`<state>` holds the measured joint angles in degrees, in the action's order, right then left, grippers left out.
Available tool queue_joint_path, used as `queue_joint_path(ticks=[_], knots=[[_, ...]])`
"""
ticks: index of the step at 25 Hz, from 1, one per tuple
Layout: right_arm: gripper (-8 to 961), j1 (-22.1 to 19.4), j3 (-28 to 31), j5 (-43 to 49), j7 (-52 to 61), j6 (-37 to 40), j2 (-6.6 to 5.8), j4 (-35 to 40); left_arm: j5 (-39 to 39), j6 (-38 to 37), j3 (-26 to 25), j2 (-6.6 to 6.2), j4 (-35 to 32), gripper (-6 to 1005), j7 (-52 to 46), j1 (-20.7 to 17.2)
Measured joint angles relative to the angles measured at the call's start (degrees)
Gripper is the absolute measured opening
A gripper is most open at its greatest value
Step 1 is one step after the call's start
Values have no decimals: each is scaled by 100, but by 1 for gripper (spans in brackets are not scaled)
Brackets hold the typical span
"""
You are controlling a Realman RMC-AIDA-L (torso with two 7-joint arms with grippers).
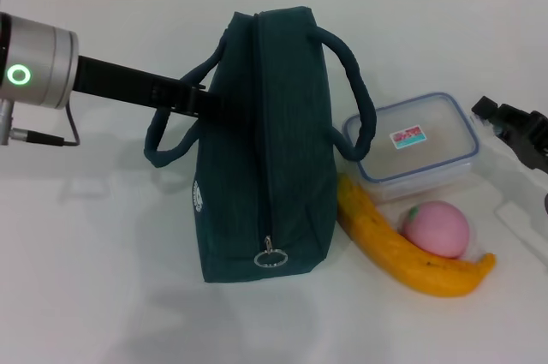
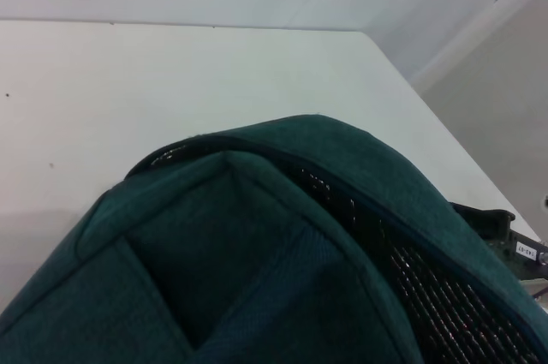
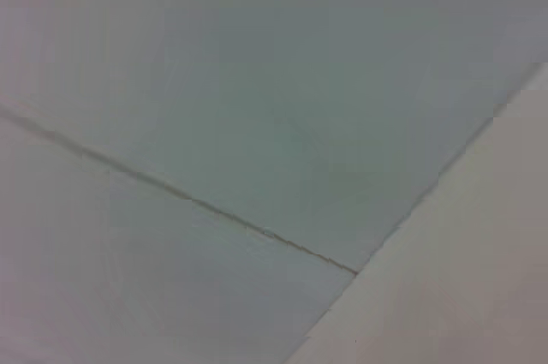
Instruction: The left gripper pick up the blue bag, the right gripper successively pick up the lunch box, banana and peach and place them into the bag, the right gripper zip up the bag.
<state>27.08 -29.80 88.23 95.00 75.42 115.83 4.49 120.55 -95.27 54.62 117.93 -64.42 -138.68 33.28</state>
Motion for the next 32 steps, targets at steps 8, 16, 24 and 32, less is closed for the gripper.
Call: queue_joint_path(ticks=[8,16,24,32], knots=[[93,-9,1,-12,1006,-32,2,-71,-4,0,4,4,-4,39,27,3],[94,-34,10,-579,2124,4,0,-214,-2,0,4,9,0,39,100,-10],[107,-91,9,-1119,2531,245,7,-284,1,0,4,11,0,39,127,1],[120,-159,9,-1537,2541,392,10,-364,18,8,4,11,0,40,130,32]])
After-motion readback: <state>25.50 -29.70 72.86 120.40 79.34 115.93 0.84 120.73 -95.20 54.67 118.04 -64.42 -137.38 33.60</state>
